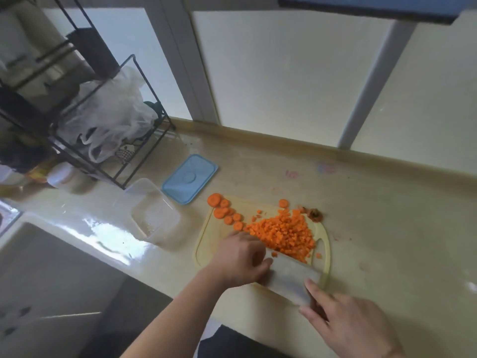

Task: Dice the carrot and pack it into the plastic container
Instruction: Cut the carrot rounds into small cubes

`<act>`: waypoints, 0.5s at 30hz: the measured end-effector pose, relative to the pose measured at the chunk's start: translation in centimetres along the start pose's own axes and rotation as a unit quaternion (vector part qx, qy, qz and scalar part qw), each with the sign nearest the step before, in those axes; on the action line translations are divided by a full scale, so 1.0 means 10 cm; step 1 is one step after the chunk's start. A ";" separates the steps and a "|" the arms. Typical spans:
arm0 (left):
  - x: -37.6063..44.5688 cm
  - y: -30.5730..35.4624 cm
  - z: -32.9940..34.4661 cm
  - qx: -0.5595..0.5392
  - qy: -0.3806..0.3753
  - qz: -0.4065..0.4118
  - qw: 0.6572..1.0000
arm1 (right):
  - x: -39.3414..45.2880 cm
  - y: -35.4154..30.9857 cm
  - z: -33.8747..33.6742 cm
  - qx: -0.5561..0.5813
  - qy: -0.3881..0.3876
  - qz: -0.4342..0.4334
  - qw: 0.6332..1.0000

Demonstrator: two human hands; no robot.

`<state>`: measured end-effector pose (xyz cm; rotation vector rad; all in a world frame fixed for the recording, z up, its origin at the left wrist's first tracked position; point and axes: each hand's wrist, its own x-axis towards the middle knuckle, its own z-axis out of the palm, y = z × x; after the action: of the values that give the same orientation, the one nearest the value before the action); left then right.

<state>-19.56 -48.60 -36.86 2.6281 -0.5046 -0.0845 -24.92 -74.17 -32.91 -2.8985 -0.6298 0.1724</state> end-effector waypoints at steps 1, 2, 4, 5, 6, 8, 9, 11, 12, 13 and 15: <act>0.04 0.00 0.04 0.007 -0.010 -0.010 1.000 | 0.02 -0.02 0.01 -0.009 0.012 -0.005 1.000; 0.08 0.00 0.08 0.003 -0.017 -0.019 1.000 | 0.05 -0.04 0.02 -0.018 0.021 -0.011 1.000; 0.15 0.02 0.10 -0.017 -0.026 -0.036 0.999 | 0.08 -0.09 0.03 -0.031 0.036 -0.017 0.999; 0.17 0.02 0.11 -0.028 -0.033 -0.044 0.998 | 0.10 -0.12 0.03 -0.029 0.041 -0.014 0.999; 0.20 0.02 0.12 -0.036 -0.036 -0.054 0.997 | 0.11 -0.15 0.04 -0.029 0.044 -0.011 0.999; 0.28 -0.01 0.12 -0.038 -0.040 -0.074 0.996 | 0.13 -0.21 0.04 -0.032 0.049 -0.003 0.998; 0.31 -0.03 0.12 -0.043 -0.037 -0.079 0.995 | 0.13 -0.24 0.03 -0.034 0.049 0.002 0.998; 0.38 -0.06 0.11 -0.062 -0.031 -0.077 0.995 | 0.12 -0.30 0.03 -0.035 0.052 0.013 0.998; 0.40 -0.09 0.09 -0.071 -0.032 -0.073 0.994 | 0.11 -0.33 0.03 -0.036 0.054 0.020 0.998; 0.43 -0.14 0.05 -0.082 -0.028 -0.065 0.994 | 0.10 -0.36 0.03 -0.032 0.057 0.031 0.997; 0.46 -0.32 -0.05 -0.082 0.003 -0.045 0.996 | 0.07 -0.42 0.03 -0.016 0.053 0.056 0.997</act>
<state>-14.15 -47.44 -37.75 2.4883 -0.3623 -0.1405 -26.07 -70.04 -32.45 -2.9524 -0.4578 0.0222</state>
